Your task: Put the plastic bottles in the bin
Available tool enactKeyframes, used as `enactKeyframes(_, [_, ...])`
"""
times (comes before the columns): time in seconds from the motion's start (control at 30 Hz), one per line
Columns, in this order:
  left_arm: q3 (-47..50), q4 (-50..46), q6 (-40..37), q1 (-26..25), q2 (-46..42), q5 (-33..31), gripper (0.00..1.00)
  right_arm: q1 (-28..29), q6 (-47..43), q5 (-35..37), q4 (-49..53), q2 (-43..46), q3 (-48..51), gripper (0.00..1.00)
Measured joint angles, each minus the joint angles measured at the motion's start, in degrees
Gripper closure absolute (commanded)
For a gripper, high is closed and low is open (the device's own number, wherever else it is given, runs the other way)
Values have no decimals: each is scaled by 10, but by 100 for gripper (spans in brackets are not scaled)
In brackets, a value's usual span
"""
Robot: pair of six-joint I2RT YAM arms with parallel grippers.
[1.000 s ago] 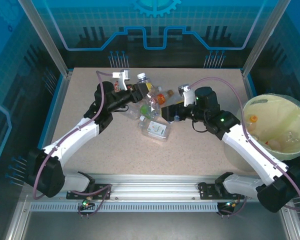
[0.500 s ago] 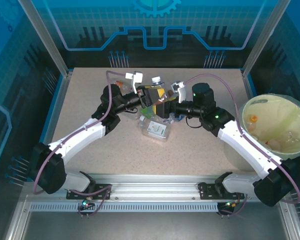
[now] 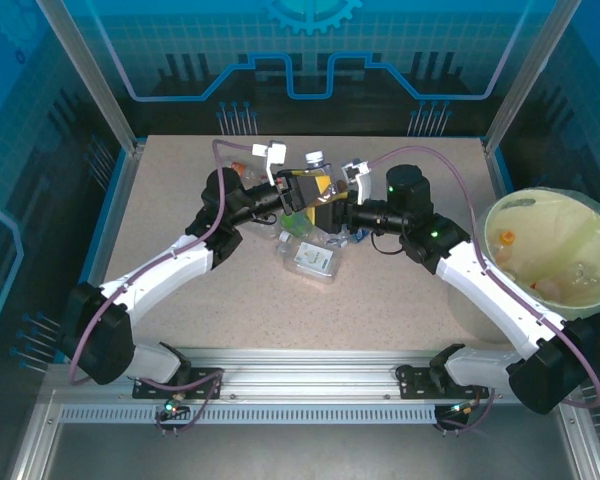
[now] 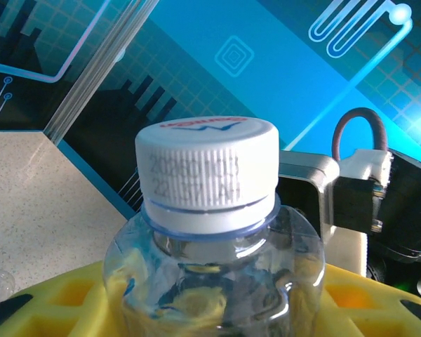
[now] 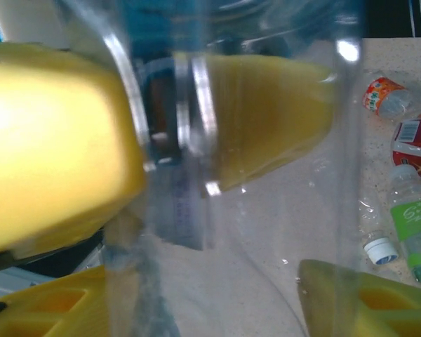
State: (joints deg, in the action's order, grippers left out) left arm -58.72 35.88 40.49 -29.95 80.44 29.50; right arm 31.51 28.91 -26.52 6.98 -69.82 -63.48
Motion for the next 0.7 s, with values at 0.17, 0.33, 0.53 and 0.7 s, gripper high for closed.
enactKeyframes(0.17, [0,-4,-3,0,0,0,49,0,-8,5,4,1,0,52])
enactKeyframes(0.33, [-1,-22,-16,0,0,-1,34,3,-15,16,19,1,0,56])
enactKeyframes(0.53, [-1,-69,-49,-2,-2,-32,15,9,-39,47,66,2,-2,58])
enactKeyframes(0.7, [-1,-103,-76,-2,-16,-61,1,12,-67,95,127,8,-22,60])
